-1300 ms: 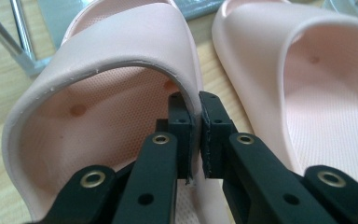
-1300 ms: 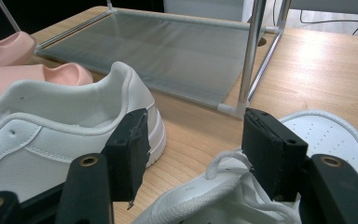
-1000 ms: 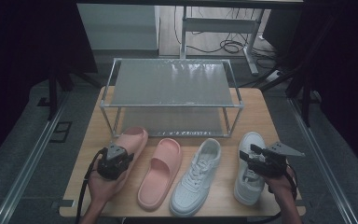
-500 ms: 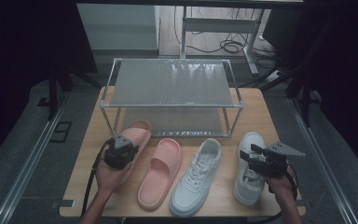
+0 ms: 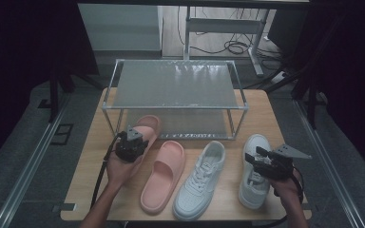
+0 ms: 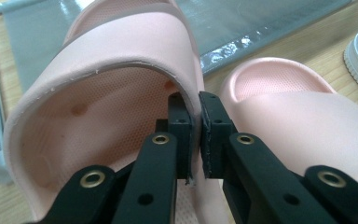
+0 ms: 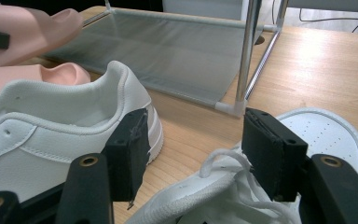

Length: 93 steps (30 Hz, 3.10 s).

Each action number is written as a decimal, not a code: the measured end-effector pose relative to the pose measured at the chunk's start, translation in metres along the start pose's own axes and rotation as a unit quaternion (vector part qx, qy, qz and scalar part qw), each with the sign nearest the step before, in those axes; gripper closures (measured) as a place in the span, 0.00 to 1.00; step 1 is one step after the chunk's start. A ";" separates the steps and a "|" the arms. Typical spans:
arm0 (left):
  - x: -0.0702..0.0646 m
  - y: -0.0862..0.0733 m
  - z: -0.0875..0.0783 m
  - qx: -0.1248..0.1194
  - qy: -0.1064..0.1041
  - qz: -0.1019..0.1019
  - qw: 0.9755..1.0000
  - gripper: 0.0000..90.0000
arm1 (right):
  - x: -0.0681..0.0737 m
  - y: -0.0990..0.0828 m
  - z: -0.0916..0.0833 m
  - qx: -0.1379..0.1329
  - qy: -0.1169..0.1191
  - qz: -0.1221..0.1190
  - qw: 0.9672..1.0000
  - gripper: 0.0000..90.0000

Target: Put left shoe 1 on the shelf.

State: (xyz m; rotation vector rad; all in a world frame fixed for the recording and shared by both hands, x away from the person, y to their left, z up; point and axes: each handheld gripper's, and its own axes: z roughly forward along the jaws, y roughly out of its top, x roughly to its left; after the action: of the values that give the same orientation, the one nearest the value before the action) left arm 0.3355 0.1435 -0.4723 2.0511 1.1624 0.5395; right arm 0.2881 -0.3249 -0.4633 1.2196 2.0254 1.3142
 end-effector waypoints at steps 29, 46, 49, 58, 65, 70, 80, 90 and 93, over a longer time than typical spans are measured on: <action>0.000 0.028 0.057 0.017 0.021 0.009 1.000 0.95 | -0.002 0.000 -0.002 -0.003 -0.002 0.002 1.000 0.47; -0.001 0.034 0.077 0.027 0.035 0.018 0.999 0.94 | -0.004 -0.001 -0.003 -0.003 -0.005 0.002 1.000 0.47; -0.001 0.039 0.082 0.027 0.037 0.019 0.999 0.94 | -0.004 -0.001 -0.003 -0.002 -0.004 0.001 1.000 0.47; -0.003 0.041 0.091 0.025 0.044 0.013 0.999 0.90 | -0.005 -0.002 -0.003 -0.001 -0.006 0.003 1.000 0.47; -0.005 0.036 0.074 0.021 0.021 0.007 1.000 0.66 | -0.005 -0.002 -0.004 -0.002 -0.007 0.001 1.000 0.47; -0.005 0.027 0.056 0.017 0.001 0.007 1.000 0.66 | -0.004 -0.001 -0.005 -0.003 -0.007 0.001 1.000 0.47; 0.003 0.000 0.021 0.013 -0.016 0.005 1.000 0.89 | -0.003 -0.001 -0.004 -0.001 -0.007 -0.001 1.000 0.47; 0.017 -0.031 -0.009 0.020 -0.017 0.004 1.000 1.00 | -0.003 -0.002 -0.003 0.000 -0.008 -0.001 1.000 0.47; 0.021 -0.041 -0.014 0.023 -0.019 0.001 1.000 1.00 | -0.002 -0.002 -0.003 0.001 -0.008 -0.002 1.000 0.47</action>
State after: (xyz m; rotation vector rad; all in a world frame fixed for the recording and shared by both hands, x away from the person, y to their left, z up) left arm 0.3138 0.1809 -0.4930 2.0926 1.1623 0.4770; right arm 0.2864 -0.3287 -0.4638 1.2229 2.0169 1.2984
